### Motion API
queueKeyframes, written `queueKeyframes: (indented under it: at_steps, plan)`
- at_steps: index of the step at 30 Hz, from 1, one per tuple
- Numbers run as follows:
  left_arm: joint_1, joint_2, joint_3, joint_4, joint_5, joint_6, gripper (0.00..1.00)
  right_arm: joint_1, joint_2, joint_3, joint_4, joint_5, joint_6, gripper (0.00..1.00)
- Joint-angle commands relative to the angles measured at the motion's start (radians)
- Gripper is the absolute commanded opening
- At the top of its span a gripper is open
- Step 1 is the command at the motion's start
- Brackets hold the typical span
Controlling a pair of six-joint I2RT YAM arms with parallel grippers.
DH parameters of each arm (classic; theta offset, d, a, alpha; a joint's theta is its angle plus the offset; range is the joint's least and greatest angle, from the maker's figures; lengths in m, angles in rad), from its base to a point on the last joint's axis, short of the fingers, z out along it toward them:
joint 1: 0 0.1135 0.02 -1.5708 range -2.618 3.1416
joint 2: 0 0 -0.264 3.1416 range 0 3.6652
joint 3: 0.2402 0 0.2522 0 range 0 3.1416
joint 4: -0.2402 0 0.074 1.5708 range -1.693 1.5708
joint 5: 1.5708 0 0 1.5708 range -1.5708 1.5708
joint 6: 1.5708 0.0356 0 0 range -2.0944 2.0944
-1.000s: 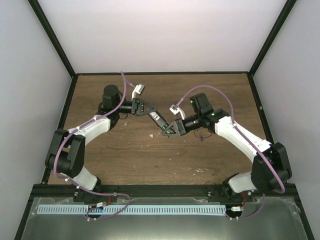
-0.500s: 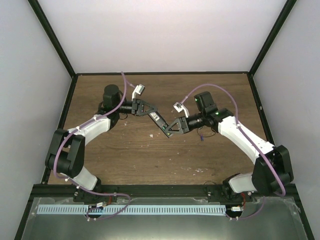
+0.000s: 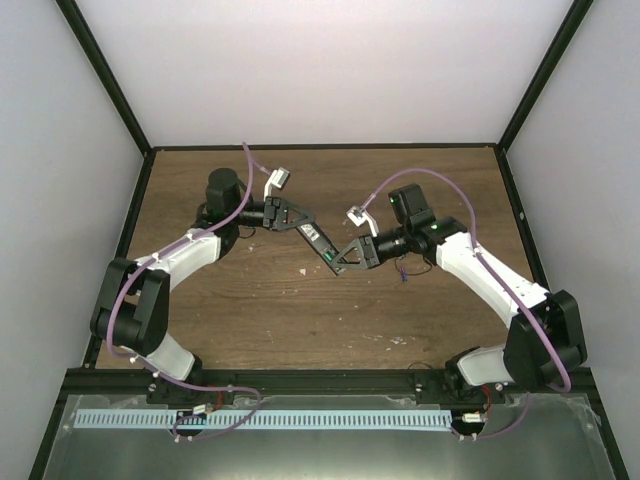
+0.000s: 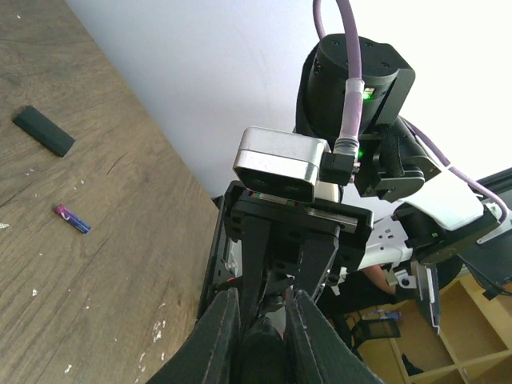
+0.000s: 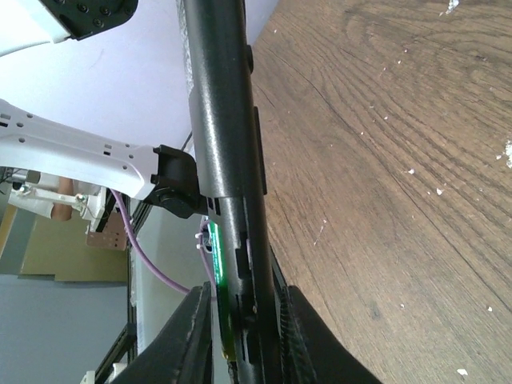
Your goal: Load the batteries into the remote control
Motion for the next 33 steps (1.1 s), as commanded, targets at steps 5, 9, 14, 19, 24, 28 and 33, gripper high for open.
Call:
queueKeyframes:
  at_steps: [5, 9, 14, 19, 24, 28, 33]
  plan:
    - [0.003, -0.023, 0.021, 0.007, -0.004, 0.025, 0.00, -0.004, -0.001, -0.003, -0.013, -0.012, -0.020, 0.11]
    - [0.002, -0.021, 0.025, 0.006, -0.004, 0.025, 0.00, -0.003, -0.002, -0.007, -0.014, -0.007, -0.030, 0.08]
    - [0.003, -0.014, 0.030, -0.002, -0.013, 0.028, 0.00, -0.002, -0.006, -0.003, -0.016, 0.011, -0.040, 0.06]
    - [0.015, -0.013, 0.028, -0.075, -0.045, 0.094, 0.00, -0.003, -0.044, 0.019, -0.030, 0.085, -0.052, 0.21]
    - [0.061, -0.021, 0.008, -0.147, -0.074, 0.157, 0.00, -0.008, -0.108, 0.037, -0.041, 0.265, -0.055, 0.36]
    - [0.101, -0.031, -0.024, -0.208, -0.102, 0.204, 0.00, -0.026, -0.134, 0.033, -0.074, 0.472, -0.051, 0.43]
    - [0.124, -0.033, -0.064, -0.324, -0.160, 0.291, 0.00, -0.053, -0.081, 0.036, -0.232, 0.910, -0.030, 0.47]
